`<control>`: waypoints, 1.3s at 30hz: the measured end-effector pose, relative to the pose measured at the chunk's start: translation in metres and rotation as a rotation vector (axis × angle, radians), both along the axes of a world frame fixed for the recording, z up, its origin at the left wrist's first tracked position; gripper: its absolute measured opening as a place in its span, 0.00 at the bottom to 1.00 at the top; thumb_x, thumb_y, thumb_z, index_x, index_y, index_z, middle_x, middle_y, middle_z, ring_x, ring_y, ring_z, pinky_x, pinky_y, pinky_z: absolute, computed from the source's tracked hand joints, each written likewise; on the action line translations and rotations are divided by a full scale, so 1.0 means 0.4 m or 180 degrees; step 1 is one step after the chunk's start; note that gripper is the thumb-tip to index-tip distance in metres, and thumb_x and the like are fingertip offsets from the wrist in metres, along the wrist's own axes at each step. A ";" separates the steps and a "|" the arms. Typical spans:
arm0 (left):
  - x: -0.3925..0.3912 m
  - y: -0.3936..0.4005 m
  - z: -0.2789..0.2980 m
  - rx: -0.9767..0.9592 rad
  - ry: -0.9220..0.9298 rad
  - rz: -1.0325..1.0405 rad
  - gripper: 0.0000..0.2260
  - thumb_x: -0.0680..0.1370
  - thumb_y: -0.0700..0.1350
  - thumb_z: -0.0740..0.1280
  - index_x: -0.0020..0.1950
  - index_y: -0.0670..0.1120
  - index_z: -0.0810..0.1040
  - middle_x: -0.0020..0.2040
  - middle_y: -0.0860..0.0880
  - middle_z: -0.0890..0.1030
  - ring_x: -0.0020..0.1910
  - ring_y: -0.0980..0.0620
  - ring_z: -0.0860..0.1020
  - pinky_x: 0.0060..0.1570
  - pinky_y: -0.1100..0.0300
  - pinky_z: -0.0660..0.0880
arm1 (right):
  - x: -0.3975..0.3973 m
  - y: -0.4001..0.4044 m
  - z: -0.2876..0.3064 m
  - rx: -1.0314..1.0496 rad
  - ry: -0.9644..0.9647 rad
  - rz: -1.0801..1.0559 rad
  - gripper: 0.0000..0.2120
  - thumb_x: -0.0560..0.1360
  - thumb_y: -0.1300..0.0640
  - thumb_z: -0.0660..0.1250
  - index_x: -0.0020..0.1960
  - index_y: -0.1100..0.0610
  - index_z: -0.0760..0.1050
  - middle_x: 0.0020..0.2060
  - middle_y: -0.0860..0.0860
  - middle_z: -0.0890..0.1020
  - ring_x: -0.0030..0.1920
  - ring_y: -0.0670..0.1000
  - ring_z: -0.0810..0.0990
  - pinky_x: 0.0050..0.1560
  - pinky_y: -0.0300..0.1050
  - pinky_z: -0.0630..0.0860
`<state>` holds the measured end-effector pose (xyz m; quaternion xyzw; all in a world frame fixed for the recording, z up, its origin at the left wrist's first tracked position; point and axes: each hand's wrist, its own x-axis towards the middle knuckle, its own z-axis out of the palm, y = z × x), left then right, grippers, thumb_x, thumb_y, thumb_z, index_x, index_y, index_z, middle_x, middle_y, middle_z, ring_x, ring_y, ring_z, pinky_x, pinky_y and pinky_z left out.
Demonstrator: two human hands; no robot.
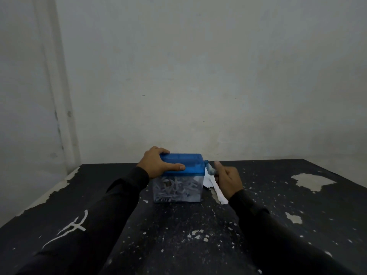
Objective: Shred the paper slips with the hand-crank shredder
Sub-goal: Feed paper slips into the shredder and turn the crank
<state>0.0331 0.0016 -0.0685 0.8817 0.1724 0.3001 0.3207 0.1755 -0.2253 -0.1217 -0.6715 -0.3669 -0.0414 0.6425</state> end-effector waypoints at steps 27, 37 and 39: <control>-0.017 -0.008 0.001 -0.0017 0.0021 0.0044 0.52 0.50 0.80 0.73 0.65 0.49 0.78 0.58 0.52 0.74 0.57 0.51 0.75 0.56 0.58 0.72 | 0.196 -0.001 -0.072 -0.2234 0.0197 -0.1034 0.24 0.76 0.33 0.64 0.47 0.55 0.78 0.44 0.52 0.82 0.50 0.55 0.81 0.56 0.54 0.80; -0.015 -0.008 -0.003 -0.0023 -0.0048 0.0012 0.49 0.53 0.77 0.74 0.65 0.48 0.78 0.58 0.51 0.74 0.57 0.51 0.76 0.54 0.59 0.73 | 0.221 -0.007 -0.096 -0.2787 0.0432 -0.1034 0.26 0.67 0.36 0.76 0.57 0.51 0.76 0.54 0.50 0.81 0.56 0.53 0.78 0.64 0.54 0.76; -0.013 -0.005 -0.005 0.0000 -0.0050 0.0018 0.46 0.55 0.75 0.76 0.64 0.48 0.78 0.58 0.51 0.74 0.57 0.51 0.76 0.56 0.58 0.74 | 0.218 -0.016 -0.091 -0.2441 0.0516 -0.0960 0.19 0.69 0.43 0.78 0.51 0.53 0.76 0.47 0.50 0.80 0.50 0.51 0.78 0.55 0.48 0.77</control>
